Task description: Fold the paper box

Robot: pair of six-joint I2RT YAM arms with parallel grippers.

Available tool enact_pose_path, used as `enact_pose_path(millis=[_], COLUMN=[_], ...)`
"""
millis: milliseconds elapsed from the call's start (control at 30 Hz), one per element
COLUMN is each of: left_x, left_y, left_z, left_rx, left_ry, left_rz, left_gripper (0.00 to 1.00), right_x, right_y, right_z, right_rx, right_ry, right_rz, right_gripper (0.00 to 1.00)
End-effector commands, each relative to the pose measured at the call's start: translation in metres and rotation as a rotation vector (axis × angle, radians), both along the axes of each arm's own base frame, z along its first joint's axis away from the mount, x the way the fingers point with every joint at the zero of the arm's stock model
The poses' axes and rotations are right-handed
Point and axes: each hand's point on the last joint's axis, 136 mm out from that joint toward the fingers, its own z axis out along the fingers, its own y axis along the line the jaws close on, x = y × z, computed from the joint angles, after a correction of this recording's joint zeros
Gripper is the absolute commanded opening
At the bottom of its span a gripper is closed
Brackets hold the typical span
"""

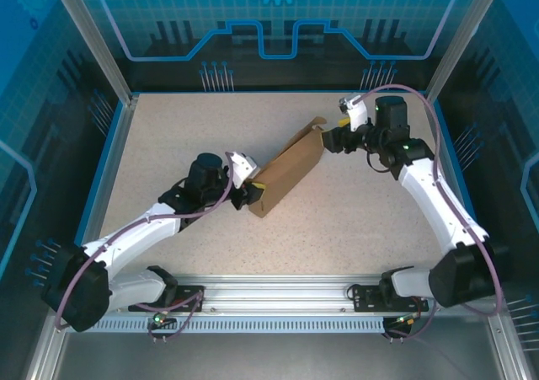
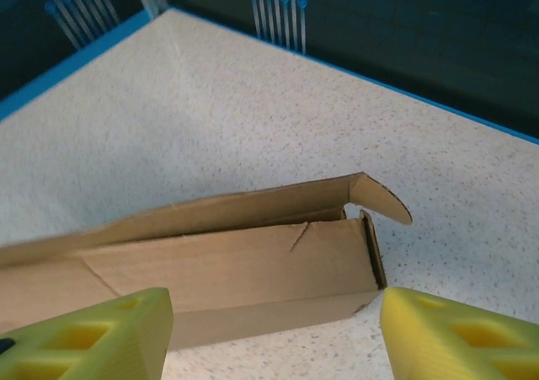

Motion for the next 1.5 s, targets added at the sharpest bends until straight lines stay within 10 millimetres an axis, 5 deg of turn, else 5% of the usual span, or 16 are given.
enact_pose_path(millis=[0, 467, 1167, 1467], left_x=[-0.01, -0.001, 0.006, 0.011], left_y=[-0.003, 0.008, 0.011, 0.014], left_z=[0.009, 0.001, 0.0, -0.005], left_rx=[-0.055, -0.049, -0.032, 0.001], left_ry=[-0.011, 0.018, 0.011, 0.023], left_rz=[-0.13, -0.127, -0.089, -0.071], left_gripper=[0.4, 0.4, 0.42, 0.44], right_x=[0.012, 0.066, 0.078, 0.072], right_y=[0.011, 0.005, 0.0, 0.005], right_z=[0.004, -0.051, -0.075, -0.074], right_rx=[-0.055, -0.273, -0.37, -0.404], right_ry=[-0.095, -0.038, 0.075, 0.117], right_rz=[0.177, 0.329, 0.292, 0.233], right_gripper=[0.64, 0.57, 0.1, 0.05])
